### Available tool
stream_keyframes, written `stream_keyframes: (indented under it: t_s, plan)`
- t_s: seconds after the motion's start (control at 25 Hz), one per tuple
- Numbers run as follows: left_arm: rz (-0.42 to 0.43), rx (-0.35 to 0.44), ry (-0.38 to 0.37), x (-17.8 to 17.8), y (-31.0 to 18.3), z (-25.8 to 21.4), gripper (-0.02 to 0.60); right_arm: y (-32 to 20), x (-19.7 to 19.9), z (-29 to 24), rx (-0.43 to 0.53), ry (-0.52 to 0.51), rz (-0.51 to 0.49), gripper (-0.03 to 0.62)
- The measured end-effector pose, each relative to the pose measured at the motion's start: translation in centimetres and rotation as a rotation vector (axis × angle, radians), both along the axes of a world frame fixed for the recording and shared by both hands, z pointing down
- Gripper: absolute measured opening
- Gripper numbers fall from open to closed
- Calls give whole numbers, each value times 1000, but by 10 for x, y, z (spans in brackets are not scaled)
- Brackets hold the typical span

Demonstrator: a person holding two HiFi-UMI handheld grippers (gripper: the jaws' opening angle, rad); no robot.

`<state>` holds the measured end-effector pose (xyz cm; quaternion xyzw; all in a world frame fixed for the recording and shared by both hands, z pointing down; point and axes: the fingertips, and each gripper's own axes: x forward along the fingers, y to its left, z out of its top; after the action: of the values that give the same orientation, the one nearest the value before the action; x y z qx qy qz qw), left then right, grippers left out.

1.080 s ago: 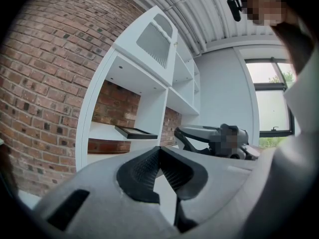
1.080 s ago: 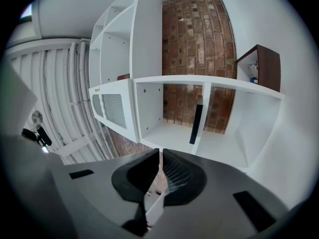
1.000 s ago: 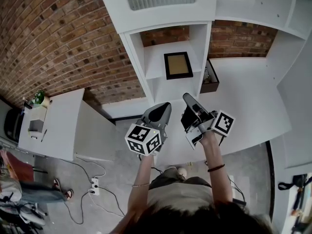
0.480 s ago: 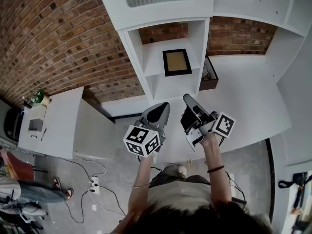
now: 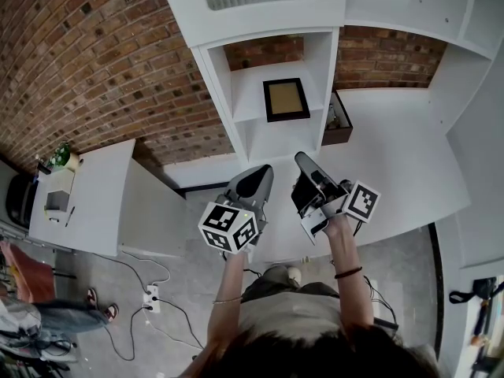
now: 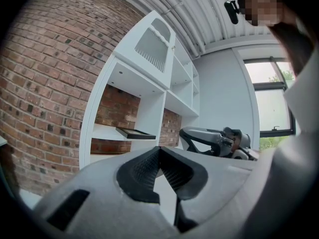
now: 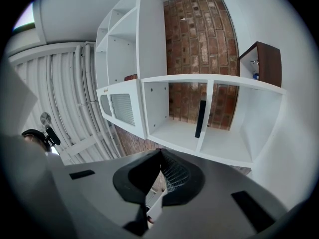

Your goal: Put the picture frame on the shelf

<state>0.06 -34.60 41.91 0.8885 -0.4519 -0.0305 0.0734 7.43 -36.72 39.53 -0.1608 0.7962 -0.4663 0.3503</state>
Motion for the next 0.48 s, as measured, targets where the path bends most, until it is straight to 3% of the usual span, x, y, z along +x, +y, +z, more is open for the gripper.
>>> stream_keyframes:
  t_s: [0.48]
  plan:
    - [10, 3, -5, 1, 5, -2, 11, 4, -2, 0, -2, -4, -4, 9]
